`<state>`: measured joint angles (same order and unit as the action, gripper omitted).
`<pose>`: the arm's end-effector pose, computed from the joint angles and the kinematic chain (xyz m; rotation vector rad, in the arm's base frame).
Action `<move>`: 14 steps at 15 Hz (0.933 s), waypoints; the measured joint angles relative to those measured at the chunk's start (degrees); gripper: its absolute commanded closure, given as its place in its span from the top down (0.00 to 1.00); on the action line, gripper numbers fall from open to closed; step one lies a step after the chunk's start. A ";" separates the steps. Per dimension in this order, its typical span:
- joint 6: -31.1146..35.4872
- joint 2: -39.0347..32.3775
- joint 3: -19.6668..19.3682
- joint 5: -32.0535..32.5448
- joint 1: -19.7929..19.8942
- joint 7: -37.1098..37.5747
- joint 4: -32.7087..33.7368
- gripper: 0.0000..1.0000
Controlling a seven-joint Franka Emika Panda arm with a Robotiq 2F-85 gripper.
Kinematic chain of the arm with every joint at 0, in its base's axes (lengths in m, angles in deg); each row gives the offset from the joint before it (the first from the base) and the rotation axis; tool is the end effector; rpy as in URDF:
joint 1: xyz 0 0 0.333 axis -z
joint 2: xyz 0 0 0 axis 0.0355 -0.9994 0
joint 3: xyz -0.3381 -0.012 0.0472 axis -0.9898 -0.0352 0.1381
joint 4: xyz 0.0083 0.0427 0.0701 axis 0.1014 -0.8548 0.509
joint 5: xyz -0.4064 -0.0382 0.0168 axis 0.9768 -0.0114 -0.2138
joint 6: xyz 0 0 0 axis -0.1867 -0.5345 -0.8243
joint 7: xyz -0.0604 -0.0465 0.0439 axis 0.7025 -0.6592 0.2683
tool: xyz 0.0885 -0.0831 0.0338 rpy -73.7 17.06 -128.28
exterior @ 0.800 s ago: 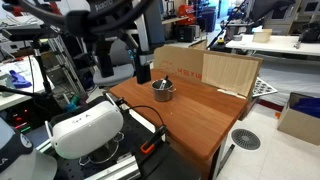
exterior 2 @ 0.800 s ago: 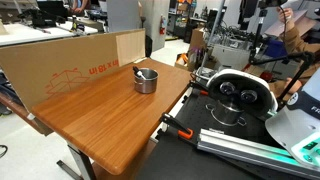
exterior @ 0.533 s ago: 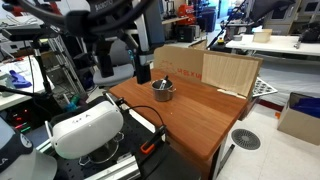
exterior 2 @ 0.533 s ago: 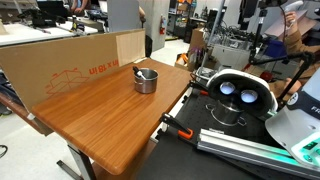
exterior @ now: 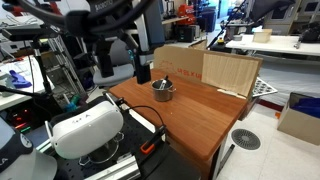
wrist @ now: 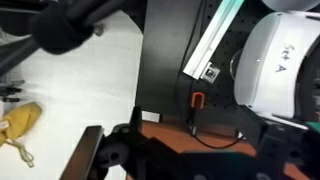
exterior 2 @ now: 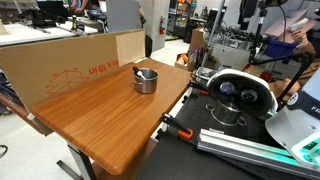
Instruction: Remove the marker from the pot and put it on the table
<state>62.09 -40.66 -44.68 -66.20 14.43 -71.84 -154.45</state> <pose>0.2669 -0.1568 0.3888 2.9721 0.2738 -0.2499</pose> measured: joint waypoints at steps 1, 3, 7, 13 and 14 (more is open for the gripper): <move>0.00 0.00 0.00 0.00 0.00 0.00 0.00 1.00; 0.00 0.00 0.00 0.00 0.00 0.00 0.00 1.00; -0.02 0.00 0.00 -0.16 -0.02 0.25 0.26 1.00; -0.16 -0.21 -0.01 -3.36 -1.93 0.84 2.94 1.00; -0.17 -0.44 -0.01 -4.59 -2.70 0.75 3.61 1.00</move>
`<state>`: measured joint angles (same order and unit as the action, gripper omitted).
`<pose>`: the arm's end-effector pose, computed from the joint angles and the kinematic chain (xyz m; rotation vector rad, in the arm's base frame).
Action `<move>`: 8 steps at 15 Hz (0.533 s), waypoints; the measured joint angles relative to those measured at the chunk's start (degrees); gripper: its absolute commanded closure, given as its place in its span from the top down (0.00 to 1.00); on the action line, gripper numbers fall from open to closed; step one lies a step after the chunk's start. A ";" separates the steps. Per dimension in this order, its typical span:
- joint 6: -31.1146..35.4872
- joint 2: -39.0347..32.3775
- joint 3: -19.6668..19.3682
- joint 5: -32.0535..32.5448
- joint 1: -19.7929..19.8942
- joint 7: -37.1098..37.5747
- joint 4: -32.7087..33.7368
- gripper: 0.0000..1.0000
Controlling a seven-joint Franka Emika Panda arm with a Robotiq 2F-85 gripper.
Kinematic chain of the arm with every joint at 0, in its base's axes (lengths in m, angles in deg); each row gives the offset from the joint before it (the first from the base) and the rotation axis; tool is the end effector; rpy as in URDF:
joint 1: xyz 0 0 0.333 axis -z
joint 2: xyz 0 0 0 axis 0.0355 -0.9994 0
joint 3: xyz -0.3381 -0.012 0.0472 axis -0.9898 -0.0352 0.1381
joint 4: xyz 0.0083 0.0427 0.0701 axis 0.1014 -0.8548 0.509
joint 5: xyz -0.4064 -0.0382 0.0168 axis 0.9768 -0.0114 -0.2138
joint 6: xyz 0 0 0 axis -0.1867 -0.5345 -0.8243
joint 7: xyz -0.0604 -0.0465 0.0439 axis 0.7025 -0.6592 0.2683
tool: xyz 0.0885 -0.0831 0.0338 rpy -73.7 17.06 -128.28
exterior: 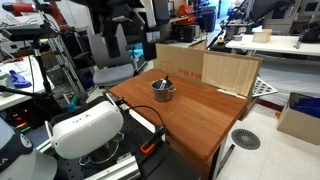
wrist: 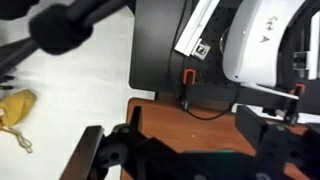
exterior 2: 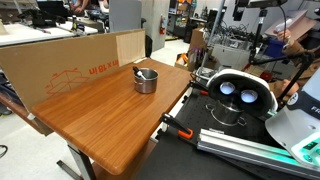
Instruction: Remove the marker from the pot and put it on the table
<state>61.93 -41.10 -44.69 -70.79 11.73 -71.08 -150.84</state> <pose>0.2879 -0.1473 0.4146 3.0215 0.2556 -0.1423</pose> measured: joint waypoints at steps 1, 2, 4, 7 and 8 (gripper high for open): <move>-0.07 -0.39 0.01 -1.25 -0.89 0.00 0.73 1.00; -0.11 -1.01 0.04 -2.48 -1.90 0.00 1.56 1.00; -0.11 -2.93 0.31 -4.49 -3.88 0.06 3.30 1.00; 0.31 -6.80 1.41 -7.17 -6.30 1.13 6.27 1.00; 0.99 -8.24 1.88 -8.07 -6.98 1.81 7.20 1.00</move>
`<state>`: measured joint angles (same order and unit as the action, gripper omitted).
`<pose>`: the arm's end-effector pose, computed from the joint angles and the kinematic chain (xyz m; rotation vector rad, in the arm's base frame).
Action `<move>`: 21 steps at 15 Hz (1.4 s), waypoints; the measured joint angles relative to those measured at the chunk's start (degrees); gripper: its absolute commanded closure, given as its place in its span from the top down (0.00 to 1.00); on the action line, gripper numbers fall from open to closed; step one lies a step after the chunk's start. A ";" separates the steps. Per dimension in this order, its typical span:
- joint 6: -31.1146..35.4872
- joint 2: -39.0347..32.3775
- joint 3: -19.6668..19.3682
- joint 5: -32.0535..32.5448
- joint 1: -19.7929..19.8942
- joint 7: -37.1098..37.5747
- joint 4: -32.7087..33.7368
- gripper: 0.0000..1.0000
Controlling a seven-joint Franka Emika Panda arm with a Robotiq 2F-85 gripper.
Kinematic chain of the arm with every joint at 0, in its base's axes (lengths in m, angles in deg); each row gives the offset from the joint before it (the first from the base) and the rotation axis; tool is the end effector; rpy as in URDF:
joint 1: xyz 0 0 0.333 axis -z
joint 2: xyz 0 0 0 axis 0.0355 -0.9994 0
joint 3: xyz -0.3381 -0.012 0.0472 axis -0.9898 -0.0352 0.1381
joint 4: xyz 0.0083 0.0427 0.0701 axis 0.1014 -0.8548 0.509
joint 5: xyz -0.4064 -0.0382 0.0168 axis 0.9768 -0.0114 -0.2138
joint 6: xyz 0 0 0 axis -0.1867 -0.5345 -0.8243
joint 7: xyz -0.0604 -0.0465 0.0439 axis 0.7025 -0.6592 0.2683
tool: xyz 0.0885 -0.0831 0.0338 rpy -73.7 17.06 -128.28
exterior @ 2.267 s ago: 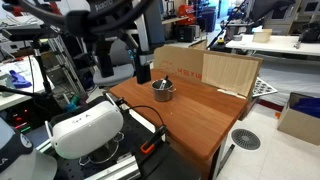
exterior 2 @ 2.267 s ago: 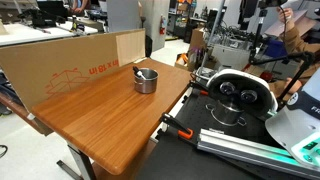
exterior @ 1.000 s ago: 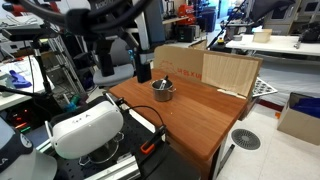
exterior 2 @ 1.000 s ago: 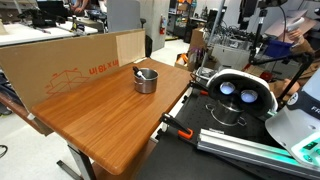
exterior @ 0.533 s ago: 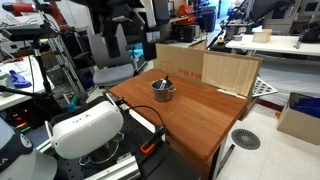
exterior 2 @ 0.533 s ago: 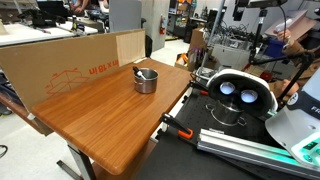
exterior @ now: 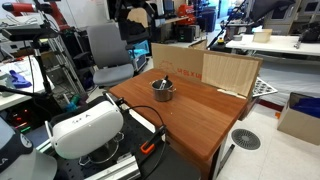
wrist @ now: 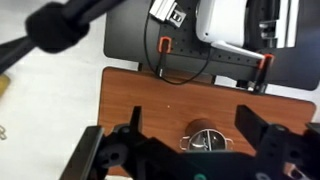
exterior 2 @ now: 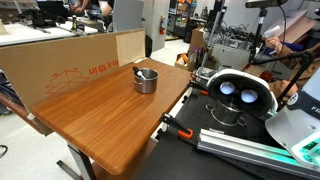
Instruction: Remove the marker from the pot and put it on the table
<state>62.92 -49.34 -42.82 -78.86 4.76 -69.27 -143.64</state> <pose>0.3495 -0.1047 0.4286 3.0918 0.3260 -0.0986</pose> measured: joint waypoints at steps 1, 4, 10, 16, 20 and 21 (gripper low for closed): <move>0.75 -1.54 0.60 -0.85 -0.56 0.85 0.84 1.00; 2.53 -6.44 2.65 -3.11 -1.81 3.42 3.40 1.00; 5.31 -16.97 8.04 -7.70 -4.03 10.43 9.12 1.00; 8.20 -28.56 13.50 -9.47 -6.22 19.27 15.94 1.00; 9.19 -31.87 13.33 -9.54 -5.75 20.26 19.32 1.00; 9.93 -32.20 13.09 -9.54 -5.57 20.31 19.64 1.00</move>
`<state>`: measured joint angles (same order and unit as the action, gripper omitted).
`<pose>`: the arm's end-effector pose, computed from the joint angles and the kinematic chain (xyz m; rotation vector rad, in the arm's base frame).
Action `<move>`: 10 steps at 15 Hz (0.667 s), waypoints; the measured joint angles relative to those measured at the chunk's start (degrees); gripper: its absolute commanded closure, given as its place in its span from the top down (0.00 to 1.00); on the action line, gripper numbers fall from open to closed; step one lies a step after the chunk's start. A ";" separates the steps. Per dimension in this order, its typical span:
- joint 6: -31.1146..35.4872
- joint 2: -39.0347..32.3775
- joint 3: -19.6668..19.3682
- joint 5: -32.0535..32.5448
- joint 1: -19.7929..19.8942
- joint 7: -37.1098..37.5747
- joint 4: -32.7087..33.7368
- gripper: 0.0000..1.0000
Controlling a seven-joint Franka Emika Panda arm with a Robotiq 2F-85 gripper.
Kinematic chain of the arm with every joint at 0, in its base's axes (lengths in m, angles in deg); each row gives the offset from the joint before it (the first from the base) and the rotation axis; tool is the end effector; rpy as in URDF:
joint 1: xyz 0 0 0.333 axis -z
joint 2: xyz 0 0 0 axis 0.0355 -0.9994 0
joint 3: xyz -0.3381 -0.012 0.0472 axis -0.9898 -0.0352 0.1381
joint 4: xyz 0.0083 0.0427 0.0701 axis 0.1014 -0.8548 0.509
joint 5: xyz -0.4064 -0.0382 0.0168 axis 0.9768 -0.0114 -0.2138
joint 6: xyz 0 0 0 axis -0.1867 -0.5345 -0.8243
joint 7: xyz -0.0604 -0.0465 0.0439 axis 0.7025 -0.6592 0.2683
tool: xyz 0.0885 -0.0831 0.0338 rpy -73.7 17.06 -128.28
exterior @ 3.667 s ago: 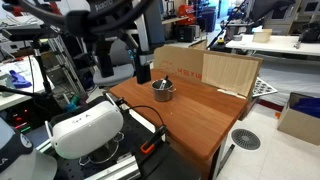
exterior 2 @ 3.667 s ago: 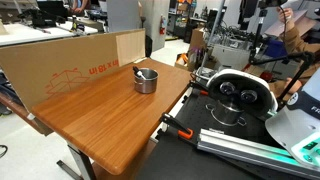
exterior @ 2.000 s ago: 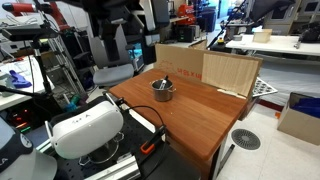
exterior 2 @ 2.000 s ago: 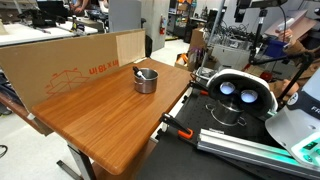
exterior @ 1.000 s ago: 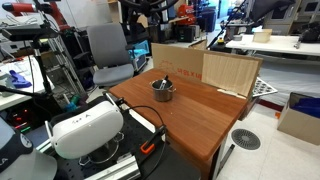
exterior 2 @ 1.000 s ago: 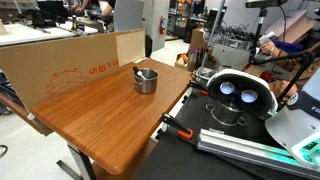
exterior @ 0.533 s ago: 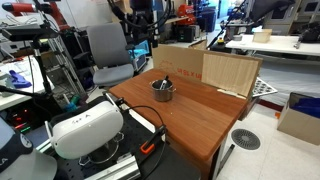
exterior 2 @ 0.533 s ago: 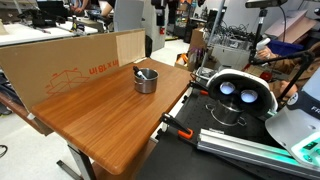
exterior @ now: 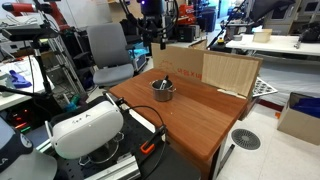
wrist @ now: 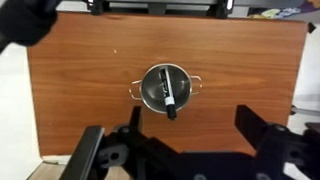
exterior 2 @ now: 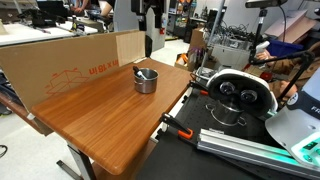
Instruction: Remove the marker from the pot and put it on the table
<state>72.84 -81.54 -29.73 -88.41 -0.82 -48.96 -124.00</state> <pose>0.5182 0.0362 0.3563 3.1250 0.1208 -0.1443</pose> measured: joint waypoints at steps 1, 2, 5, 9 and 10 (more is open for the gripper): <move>0.63 -0.35 -0.19 0.00 0.24 0.02 0.19 1.00; 1.15 -0.79 -0.32 0.00 0.51 0.05 0.28 1.00; 2.08 -2.52 -0.78 0.01 1.16 0.12 0.28 1.00; 3.32 -4.96 -1.76 0.11 2.11 0.12 0.37 1.00; 3.99 -5.43 -2.12 0.20 2.50 0.11 0.41 1.00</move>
<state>76.83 -86.97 -31.85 -88.21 1.68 -48.86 -123.59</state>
